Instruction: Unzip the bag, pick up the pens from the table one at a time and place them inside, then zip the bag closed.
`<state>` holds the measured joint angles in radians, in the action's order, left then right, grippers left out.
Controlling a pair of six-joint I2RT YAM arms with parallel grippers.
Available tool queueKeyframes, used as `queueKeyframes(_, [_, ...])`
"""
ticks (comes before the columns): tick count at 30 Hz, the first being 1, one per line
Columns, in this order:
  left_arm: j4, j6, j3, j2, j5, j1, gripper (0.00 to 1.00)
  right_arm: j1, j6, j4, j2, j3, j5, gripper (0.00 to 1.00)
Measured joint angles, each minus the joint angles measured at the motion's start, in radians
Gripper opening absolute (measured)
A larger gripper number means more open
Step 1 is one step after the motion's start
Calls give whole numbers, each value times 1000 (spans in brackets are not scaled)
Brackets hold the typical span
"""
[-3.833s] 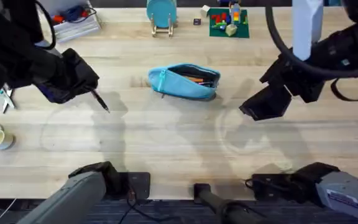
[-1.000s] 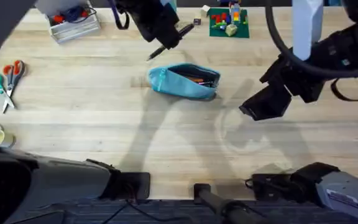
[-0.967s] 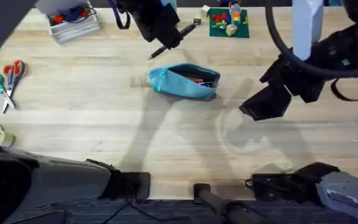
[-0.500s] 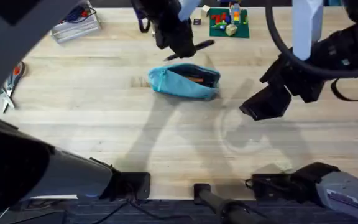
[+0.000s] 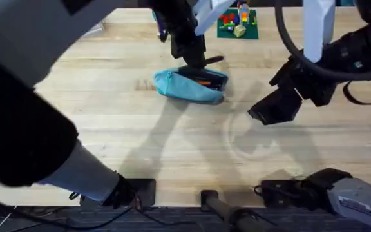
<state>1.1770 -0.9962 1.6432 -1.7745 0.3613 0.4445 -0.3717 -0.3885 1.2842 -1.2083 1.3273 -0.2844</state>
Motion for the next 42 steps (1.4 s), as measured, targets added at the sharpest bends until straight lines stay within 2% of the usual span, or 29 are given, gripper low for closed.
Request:
queueKeyframes(19, [-34,0,0,-78,-17,16,40,0,0,0,0,0,0,998])
queueKeyframes(42, [-14,0,1,-137,-18,36,40,0,0,0,0,0,0,998])
